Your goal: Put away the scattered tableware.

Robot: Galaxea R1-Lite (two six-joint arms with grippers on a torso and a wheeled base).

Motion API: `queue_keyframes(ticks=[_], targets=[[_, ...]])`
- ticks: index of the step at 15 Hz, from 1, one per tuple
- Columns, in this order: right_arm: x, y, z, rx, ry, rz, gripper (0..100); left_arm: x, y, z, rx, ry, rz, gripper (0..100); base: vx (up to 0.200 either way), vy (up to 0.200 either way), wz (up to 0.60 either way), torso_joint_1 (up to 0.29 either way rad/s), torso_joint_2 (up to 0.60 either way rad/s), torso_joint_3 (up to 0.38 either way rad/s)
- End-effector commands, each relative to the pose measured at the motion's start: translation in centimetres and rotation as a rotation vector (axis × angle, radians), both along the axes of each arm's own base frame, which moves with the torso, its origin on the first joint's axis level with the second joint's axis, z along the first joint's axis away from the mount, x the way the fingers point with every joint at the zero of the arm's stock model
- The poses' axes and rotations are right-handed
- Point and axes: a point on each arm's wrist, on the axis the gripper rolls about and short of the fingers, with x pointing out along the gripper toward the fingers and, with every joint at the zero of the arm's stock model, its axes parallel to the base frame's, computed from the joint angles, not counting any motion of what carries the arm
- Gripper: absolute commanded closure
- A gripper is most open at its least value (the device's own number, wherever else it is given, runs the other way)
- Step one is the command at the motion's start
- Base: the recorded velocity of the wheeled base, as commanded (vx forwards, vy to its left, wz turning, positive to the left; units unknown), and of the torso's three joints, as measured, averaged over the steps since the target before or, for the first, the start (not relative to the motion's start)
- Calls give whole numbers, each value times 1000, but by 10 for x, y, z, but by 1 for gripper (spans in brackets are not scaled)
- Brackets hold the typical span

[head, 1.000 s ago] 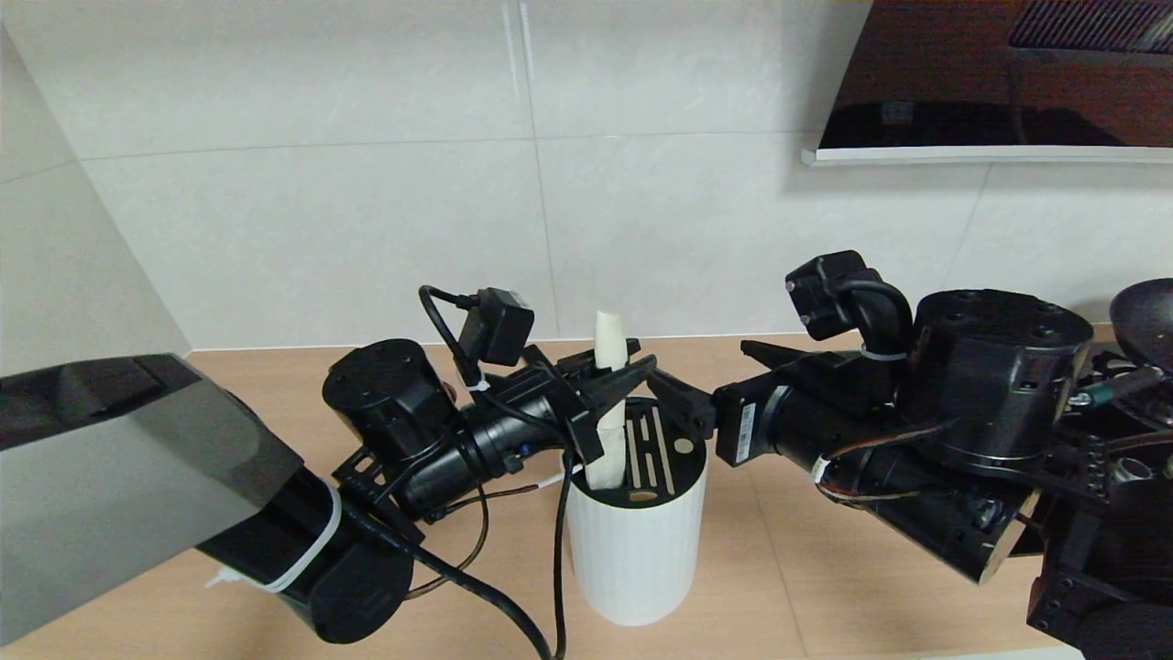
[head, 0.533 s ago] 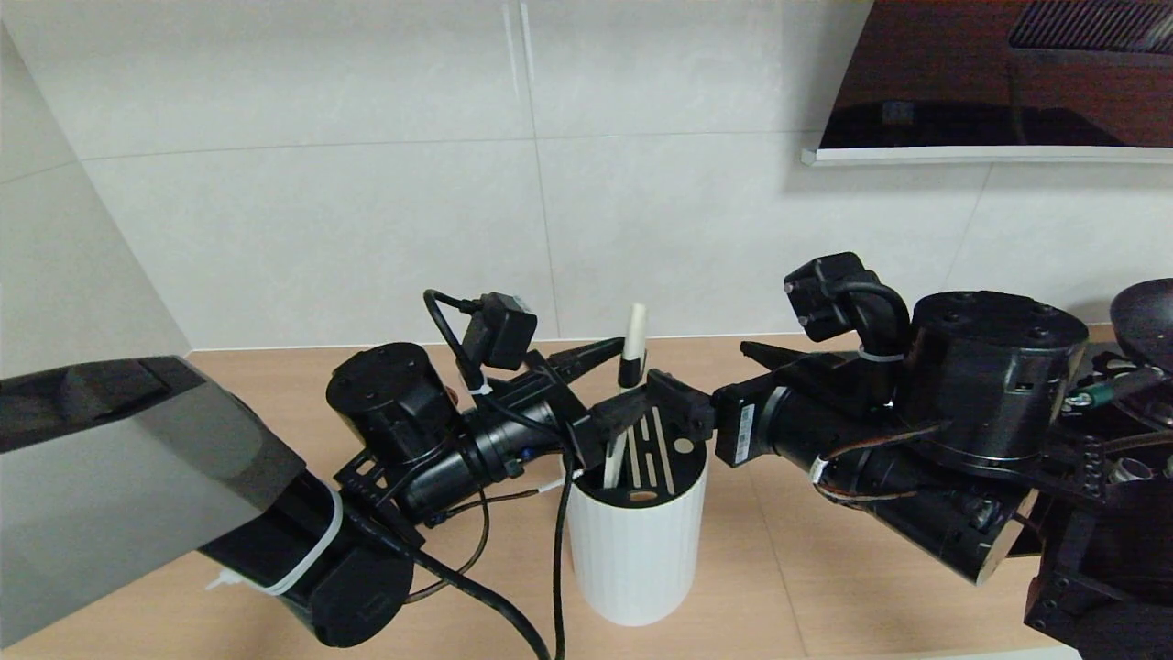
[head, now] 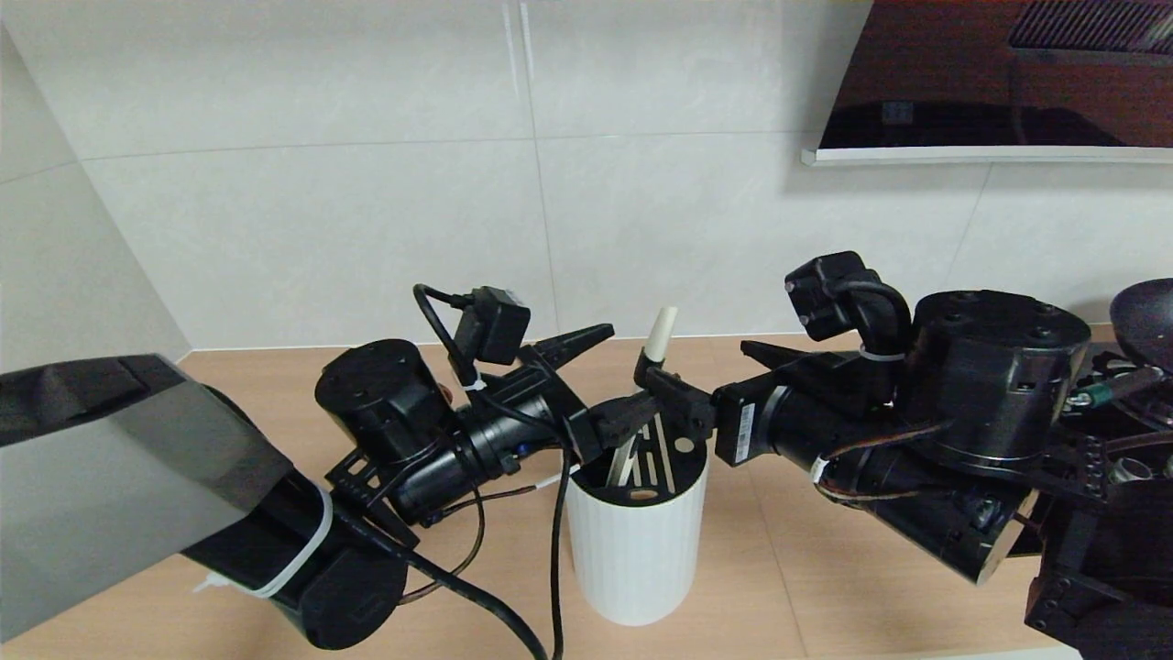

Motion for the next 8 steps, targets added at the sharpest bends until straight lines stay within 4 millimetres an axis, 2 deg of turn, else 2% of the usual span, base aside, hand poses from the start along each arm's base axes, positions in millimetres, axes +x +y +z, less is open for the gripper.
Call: queue_keyframes(ticks=[1, 3, 5, 8], targets=[[0, -1, 1, 3, -3, -2, 0, -8, 2, 12, -24, -22, 21, 0, 0, 0, 0, 0, 0, 0], [4, -12, 9, 24, -19, -37, 0, -31, 18, 49, -122, -45, 62, 0, 0, 0, 0, 0, 0, 0], [0, -22, 19, 51, -39, -55, 0, -60, 37, 76, -155, 10, 51, 0, 0, 0, 0, 0, 0, 0], [-13, -41, 30, 75, -63, -66, 0, -101, 64, 103, -108, 127, 155, 0, 0, 0, 0, 0, 0, 0]])
